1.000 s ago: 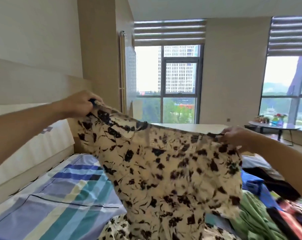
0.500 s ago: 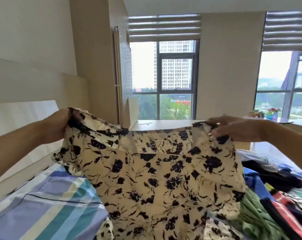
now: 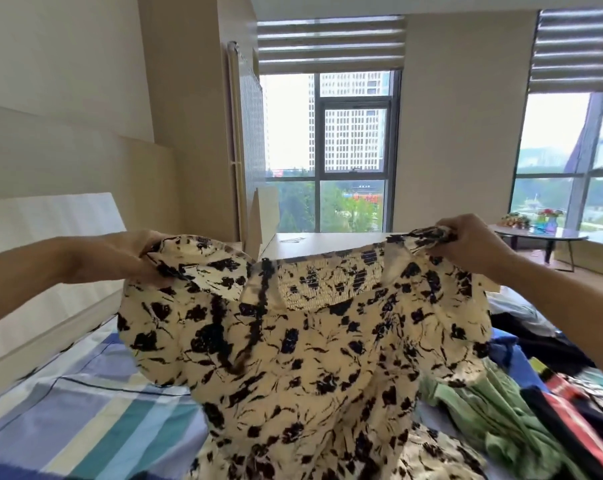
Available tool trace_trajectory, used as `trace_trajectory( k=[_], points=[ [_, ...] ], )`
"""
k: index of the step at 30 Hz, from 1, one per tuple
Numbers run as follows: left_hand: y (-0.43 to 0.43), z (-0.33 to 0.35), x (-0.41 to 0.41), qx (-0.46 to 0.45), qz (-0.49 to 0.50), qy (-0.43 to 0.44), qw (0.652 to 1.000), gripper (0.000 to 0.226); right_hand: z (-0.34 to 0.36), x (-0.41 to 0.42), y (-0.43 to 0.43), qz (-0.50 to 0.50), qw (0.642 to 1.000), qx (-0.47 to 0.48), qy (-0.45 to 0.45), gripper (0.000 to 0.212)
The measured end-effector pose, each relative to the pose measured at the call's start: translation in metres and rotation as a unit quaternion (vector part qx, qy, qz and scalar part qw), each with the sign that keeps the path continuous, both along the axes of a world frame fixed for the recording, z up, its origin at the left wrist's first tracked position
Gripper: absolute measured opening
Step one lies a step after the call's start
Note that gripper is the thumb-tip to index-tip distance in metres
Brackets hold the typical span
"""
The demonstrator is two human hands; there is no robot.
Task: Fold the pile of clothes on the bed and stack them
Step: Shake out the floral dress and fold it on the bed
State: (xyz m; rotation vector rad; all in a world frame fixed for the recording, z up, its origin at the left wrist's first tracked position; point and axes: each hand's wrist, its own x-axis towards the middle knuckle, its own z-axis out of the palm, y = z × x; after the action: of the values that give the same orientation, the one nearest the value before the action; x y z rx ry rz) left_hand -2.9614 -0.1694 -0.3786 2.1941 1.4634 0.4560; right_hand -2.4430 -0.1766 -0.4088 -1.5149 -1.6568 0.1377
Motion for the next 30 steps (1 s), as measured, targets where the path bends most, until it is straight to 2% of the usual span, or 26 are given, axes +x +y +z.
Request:
trace_trajectory(
  k=[2,4,5,7,9,11,12,13,14,15,16,17,18,19,21,22,23,24,25,27,29,30],
  points=[
    [-0.005,-0.005,0.017,0.010,-0.011,-0.029,0.999,0.028,0.000,-0.002,0.002,0.008,0.999,0.006,0.042,0.013],
    [0.000,-0.007,0.017,0.044,0.008,-0.069,0.997,0.039,0.002,-0.006,0.002,0.038,0.994,-0.011,0.103,0.012],
    [-0.001,-0.008,0.019,0.049,0.017,-0.095,0.994,0.036,0.003,-0.007,0.002,0.064,0.987,-0.025,0.148,0.013],
    [0.003,-0.013,0.023,0.044,0.029,-0.192,0.980,0.019,0.003,-0.014,0.001,0.105,0.961,-0.064,0.248,0.017],
    [0.008,-0.019,0.028,0.015,0.073,-0.308,0.948,0.025,0.002,-0.020,-0.002,0.138,0.925,-0.110,0.337,0.011],
    [0.013,-0.026,0.032,0.004,0.093,-0.353,0.931,0.023,0.001,-0.020,-0.008,0.208,0.898,-0.175,0.346,0.023],
    [0.018,-0.030,0.032,-0.002,0.100,-0.366,0.925,0.025,0.000,-0.021,-0.013,0.233,0.904,-0.208,0.293,0.027],
    [0.020,-0.034,0.035,-0.008,0.120,-0.377,0.918,0.029,-0.003,-0.022,-0.016,0.239,0.925,-0.229,0.187,0.033],
    [0.018,-0.037,0.039,-0.021,0.124,-0.392,0.911,0.032,-0.007,-0.025,-0.020,0.218,0.943,-0.246,0.040,0.038],
    [0.017,-0.040,0.040,-0.026,0.126,-0.406,0.905,0.033,-0.014,-0.031,-0.024,0.182,0.942,-0.260,-0.110,0.042],
    [0.017,-0.043,0.040,-0.041,0.108,-0.417,0.902,0.037,-0.021,-0.038,-0.026,0.138,0.925,-0.267,-0.231,0.042],
    [0.016,-0.043,0.041,-0.060,0.089,-0.408,0.906,0.049,-0.029,-0.042,-0.022,0.099,0.916,-0.243,-0.305,0.038],
    [0.015,-0.045,0.041,-0.089,0.054,-0.377,0.920,0.068,-0.035,-0.048,-0.022,0.067,0.920,-0.198,-0.333,0.032],
    [0.012,-0.045,0.041,-0.100,0.009,-0.300,0.949,0.083,-0.043,-0.047,-0.017,0.052,0.932,-0.157,-0.323,0.028],
    [0.004,-0.052,0.044,-0.066,-0.051,-0.038,0.996,0.084,-0.052,-0.041,-0.012,0.079,0.969,-0.113,-0.205,0.022],
    [0.001,-0.059,0.047,-0.042,-0.058,0.106,0.992,0.076,-0.054,-0.040,-0.011,0.103,0.980,-0.118,-0.120,0.021],
    [0.000,-0.068,0.052,-0.021,-0.052,0.214,0.975,0.066,-0.059,-0.036,-0.006,0.121,0.984,-0.127,-0.040,0.027],
    [0.000,-0.076,0.057,0.005,-0.034,0.278,0.960,0.056,-0.064,-0.034,-0.005,0.134,0.982,-0.131,0.033,0.034],
    [0.003,-0.084,0.061,0.026,-0.020,0.299,0.954,0.044,-0.070,-0.031,-0.002,0.140,0.976,-0.139,0.092,0.036],
    [0.010,-0.099,0.067,0.015,-0.002,0.267,0.964,0.023,-0.084,-0.027,0.006,0.125,0.964,-0.163,0.167,0.018],
    [0.025,-0.100,0.072,-0.014,0.040,0.157,0.987,0.011,-0.088,-0.031,0.014,0.089,0.948,-0.174,0.251,0.015],
    [0.032,-0.094,0.078,-0.014,0.052,0.091,0.994,0.012,-0.087,-0.032,0.019,0.086,0.934,-0.173,0.300,0.016]
  ],
)
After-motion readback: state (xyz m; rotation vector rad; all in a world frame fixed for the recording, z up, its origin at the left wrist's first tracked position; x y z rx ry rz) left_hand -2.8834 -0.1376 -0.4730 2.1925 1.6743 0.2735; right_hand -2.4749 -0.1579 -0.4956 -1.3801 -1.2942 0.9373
